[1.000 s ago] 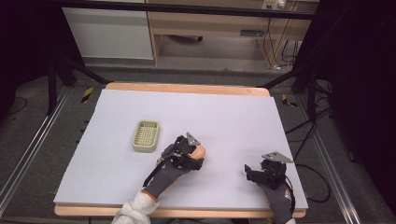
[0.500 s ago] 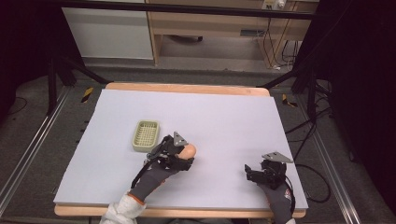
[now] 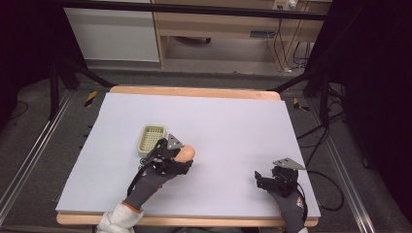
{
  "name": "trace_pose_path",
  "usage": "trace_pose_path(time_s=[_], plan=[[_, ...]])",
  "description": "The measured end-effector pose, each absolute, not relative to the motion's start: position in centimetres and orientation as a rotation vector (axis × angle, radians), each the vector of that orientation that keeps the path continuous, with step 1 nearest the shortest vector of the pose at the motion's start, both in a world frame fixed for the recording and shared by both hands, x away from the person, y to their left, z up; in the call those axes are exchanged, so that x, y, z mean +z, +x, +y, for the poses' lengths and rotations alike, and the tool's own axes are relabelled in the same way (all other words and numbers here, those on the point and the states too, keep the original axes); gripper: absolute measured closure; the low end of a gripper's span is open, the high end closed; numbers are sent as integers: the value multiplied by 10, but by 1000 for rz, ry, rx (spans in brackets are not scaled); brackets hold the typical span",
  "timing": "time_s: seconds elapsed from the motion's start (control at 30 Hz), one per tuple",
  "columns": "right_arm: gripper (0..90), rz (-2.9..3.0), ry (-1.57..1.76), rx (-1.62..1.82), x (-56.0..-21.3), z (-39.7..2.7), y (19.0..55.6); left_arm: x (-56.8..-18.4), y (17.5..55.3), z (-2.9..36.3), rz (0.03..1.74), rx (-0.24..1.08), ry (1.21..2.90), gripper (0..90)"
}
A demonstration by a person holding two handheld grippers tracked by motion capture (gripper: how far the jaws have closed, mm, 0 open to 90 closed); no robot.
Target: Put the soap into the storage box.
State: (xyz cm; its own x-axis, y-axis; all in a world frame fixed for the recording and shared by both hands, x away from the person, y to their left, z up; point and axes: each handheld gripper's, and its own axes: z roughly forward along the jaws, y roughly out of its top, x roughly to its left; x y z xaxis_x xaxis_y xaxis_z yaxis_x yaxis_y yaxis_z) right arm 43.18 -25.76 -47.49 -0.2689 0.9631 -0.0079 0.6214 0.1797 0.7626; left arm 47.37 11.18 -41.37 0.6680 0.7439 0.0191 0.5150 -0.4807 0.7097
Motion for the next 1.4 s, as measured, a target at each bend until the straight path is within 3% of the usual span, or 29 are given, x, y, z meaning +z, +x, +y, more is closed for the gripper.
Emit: trace_pose_path(time_s=[1.4], plan=[[74,1973,1482,897,-475,-256,433,-405,511,169,1162,529,2041,316]])
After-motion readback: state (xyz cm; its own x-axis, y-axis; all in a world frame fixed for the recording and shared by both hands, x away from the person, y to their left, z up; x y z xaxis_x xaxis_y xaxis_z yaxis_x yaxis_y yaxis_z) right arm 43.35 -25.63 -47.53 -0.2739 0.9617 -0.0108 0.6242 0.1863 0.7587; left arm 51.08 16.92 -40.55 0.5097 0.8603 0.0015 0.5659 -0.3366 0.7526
